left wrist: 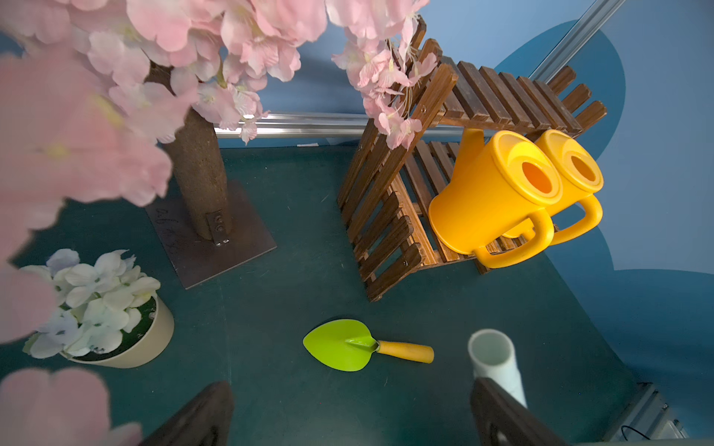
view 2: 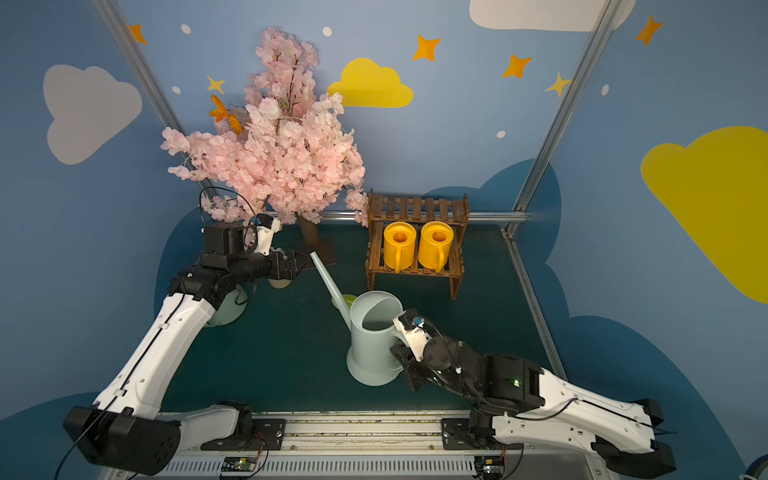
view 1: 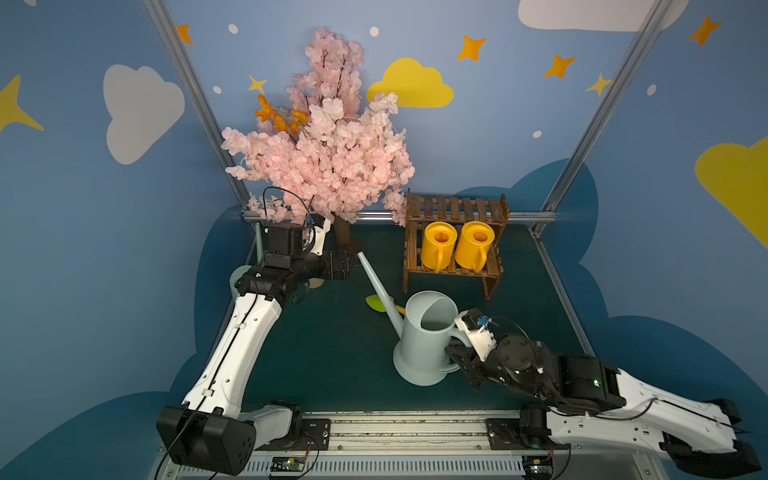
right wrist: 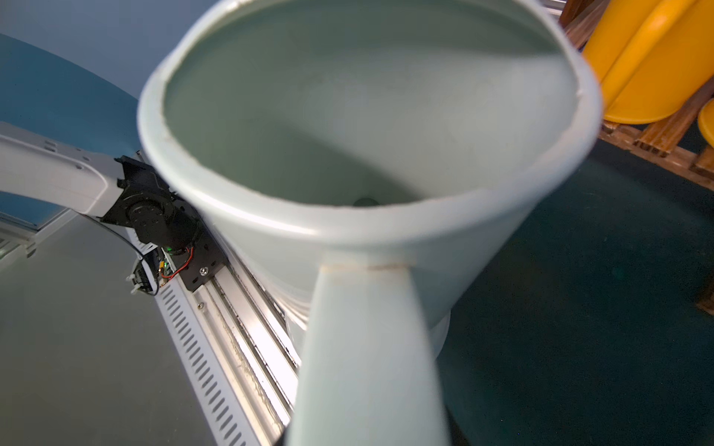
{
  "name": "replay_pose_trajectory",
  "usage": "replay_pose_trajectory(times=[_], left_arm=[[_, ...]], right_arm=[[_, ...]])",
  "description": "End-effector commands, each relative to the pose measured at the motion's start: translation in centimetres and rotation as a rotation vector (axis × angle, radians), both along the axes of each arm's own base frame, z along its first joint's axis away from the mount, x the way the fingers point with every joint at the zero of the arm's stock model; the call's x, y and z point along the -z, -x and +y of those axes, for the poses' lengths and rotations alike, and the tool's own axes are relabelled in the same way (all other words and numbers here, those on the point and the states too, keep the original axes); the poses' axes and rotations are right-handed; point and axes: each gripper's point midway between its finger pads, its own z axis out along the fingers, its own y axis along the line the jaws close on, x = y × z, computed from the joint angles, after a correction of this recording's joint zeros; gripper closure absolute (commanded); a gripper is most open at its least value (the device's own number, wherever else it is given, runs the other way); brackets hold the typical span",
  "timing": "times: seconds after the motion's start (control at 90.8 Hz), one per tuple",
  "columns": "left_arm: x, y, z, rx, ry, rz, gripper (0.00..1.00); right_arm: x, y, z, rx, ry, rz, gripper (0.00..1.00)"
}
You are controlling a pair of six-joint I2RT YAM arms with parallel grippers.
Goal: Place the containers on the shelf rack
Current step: 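Place the container on the shelf.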
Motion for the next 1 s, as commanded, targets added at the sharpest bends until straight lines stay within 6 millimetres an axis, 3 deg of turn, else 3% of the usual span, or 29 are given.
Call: replay_pose_trajectory(times=[0.0,0.143,0.418,0.595,0.716,0.892,0.991], left_arm=[[-1.0,-0.4,0.0,0.000,0.008,-0.030,0.00],[-0.8,-0.3,-0.9,0.041,0.056,-0.007,0.00],[-0.3,0.3,-2.3,0.081,0.094,0.009,0.01],[0.5,0.4,-4.8,0.115,0.067,0.022,0.05],[1.6,-0.7,-6.8,0.088,0.009,0.026,0.11],[3.0,-3.7,-9.9,0.037,-0.058,0.053,0.14],[4.5,-5.3,-11.8,0.032,-0.107,0.081,0.15]], right_arm=[[-1.3,0.1,-2.9,0.047,-0.008,0.007,1.00],[-4.6,-0.8,-5.2,0.130,-0.088,-0.047,1.00],[-11.7,-3.7,-7.0,0.296,-0.118,-0.203,1.00],[-16.2,-6.2,-8.6,0.497,-0.133,-0.312,1.00],[-18.9,-7.9,-9.4,0.614,-0.067,-0.406,1.00],[-20.7,-11.2,-10.3,0.722,0.008,-0.404,1.00],[-20.7,-13.8,-10.9,0.763,0.035,-0.367,1.00]])
